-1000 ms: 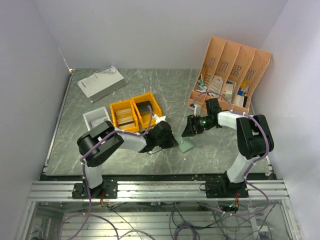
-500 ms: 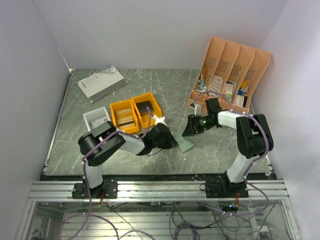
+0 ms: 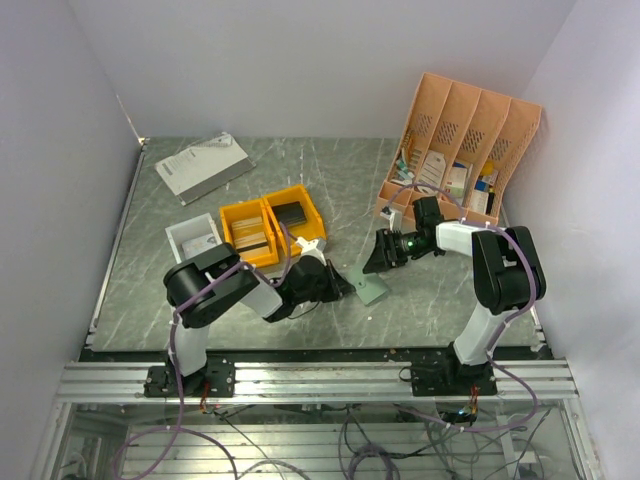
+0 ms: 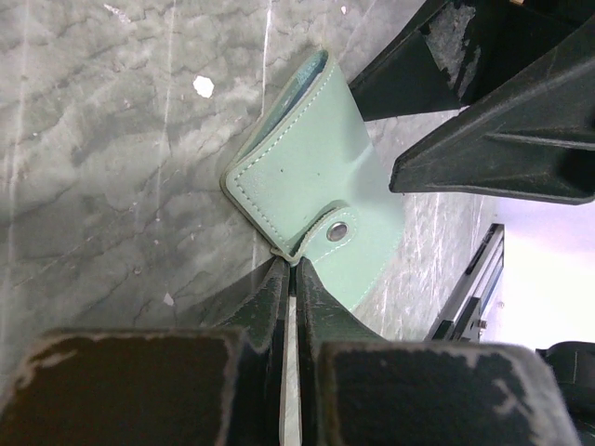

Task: Put the credit cards into the card holder
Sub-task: Pick up the card holder from the center of the board.

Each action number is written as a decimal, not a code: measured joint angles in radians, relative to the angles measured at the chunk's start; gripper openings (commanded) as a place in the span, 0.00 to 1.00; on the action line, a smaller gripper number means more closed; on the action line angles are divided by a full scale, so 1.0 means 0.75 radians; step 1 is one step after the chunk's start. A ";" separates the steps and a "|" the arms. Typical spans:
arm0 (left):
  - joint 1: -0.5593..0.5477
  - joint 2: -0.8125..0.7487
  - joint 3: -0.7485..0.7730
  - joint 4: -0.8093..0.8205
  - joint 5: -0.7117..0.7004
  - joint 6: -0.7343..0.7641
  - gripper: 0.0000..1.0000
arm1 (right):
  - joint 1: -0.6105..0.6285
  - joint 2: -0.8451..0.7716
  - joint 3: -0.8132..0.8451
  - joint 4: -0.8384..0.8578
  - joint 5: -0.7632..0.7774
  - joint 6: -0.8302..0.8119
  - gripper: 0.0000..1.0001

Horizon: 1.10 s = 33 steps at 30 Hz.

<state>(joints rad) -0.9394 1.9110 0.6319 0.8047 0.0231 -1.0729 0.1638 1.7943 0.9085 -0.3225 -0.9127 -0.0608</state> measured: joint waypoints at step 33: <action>0.009 -0.623 -0.264 -0.189 -0.027 0.381 0.66 | -0.009 -0.300 -0.077 -0.028 -0.180 -0.099 0.00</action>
<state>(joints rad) -0.9329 1.4441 0.4335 0.6628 0.0025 -0.7872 0.1574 1.5696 0.8509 -0.3435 -1.0473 -0.1352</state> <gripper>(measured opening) 0.541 0.028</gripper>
